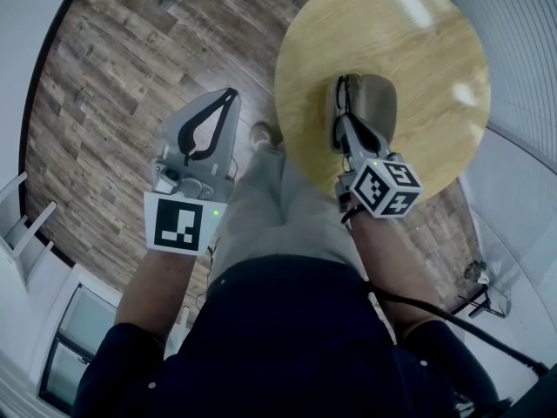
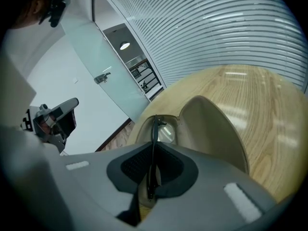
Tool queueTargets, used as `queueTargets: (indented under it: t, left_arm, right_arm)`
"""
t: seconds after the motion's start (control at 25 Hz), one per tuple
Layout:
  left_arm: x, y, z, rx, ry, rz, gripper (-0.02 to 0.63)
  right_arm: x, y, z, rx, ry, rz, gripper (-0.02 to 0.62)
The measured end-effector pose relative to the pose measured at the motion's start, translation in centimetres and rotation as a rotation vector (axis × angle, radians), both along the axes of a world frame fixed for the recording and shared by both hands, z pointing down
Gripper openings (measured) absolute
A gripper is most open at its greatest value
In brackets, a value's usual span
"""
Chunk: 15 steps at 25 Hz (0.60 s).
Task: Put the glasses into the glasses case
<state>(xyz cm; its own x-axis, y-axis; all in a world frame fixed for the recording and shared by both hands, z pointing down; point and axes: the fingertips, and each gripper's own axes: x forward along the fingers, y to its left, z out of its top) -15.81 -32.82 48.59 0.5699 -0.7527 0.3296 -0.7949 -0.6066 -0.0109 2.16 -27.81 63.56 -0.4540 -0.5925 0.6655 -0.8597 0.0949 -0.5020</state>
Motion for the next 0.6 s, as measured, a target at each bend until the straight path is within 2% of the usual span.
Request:
queueTargets:
  t: [0.16, 0.4, 0.6]
  left_arm:
    - [-0.6, 0.1, 0.0, 0.001, 0.000, -0.009, 0.003]
    - [-0.5, -0.1, -0.4, 0.015, -0.003, -0.001, 0.003]
    - [-0.5, -0.6, -1.7, 0.036, -0.001, 0.008, 0.003]
  right_arm:
    - [-0.1, 0.1, 0.6, -0.023, 0.012, 0.011, 0.029]
    - [-0.3, -0.1, 0.9, -0.004, 0.037, 0.004, 0.032]
    - [-0.3, -0.5, 0.9, 0.014, 0.064, -0.008, 0.106]
